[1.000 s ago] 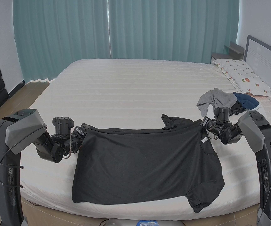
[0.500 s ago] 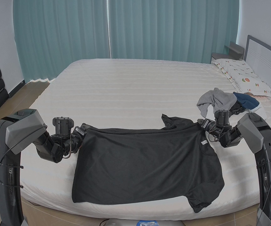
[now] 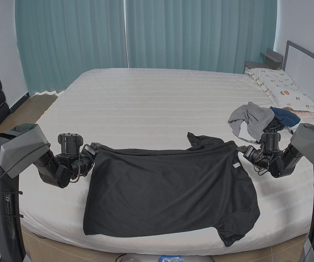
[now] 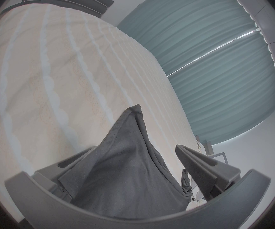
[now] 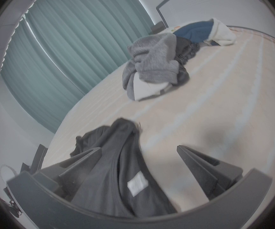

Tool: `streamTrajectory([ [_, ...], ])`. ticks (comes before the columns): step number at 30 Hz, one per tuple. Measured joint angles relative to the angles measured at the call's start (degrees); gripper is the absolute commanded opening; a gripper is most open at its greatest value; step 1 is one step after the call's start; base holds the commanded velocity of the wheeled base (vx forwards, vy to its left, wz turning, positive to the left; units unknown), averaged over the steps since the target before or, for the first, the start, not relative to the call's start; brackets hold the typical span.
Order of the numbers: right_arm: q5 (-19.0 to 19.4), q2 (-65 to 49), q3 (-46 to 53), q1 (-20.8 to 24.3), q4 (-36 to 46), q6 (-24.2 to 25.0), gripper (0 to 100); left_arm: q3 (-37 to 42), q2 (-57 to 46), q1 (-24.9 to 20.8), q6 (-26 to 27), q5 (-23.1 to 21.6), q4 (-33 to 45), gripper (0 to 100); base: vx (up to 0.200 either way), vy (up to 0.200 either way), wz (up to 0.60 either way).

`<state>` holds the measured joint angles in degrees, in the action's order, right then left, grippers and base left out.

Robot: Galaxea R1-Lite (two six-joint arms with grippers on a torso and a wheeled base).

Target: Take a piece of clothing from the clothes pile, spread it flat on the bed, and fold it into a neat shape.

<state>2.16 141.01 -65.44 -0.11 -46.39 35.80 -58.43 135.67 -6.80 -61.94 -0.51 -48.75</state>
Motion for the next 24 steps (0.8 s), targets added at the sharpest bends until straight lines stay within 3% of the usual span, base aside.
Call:
streamTrajectory([
  [5, 2.4, -7.4, 13.5, 0.2, -2.2, 2.2, 100, 3.5, -3.0, -0.7, -0.3, 0.2, 0.0, 100, 0.000, 0.000, 0.00],
  [10, 5.5, -14.5, 26.7, 0.5, -6.2, 4.3, 100, 12.4, -6.9, -1.4, -0.6, -0.4, -1.1, 100, 0.000, 0.000, 0.00],
  [18, 11.6, -22.3, 42.2, 1.0, -10.7, 5.8, 100, 28.9, -12.1, -3.0, -2.4, -2.5, -10.9, 100, 0.000, 0.000, 0.00],
  [24, 14.0, -24.2, 50.8, 2.3, -16.4, 5.9, 100, 36.3, -13.2, -4.2, -2.9, -3.2, -17.3, 100, -0.200, 0.000, 0.00],
])
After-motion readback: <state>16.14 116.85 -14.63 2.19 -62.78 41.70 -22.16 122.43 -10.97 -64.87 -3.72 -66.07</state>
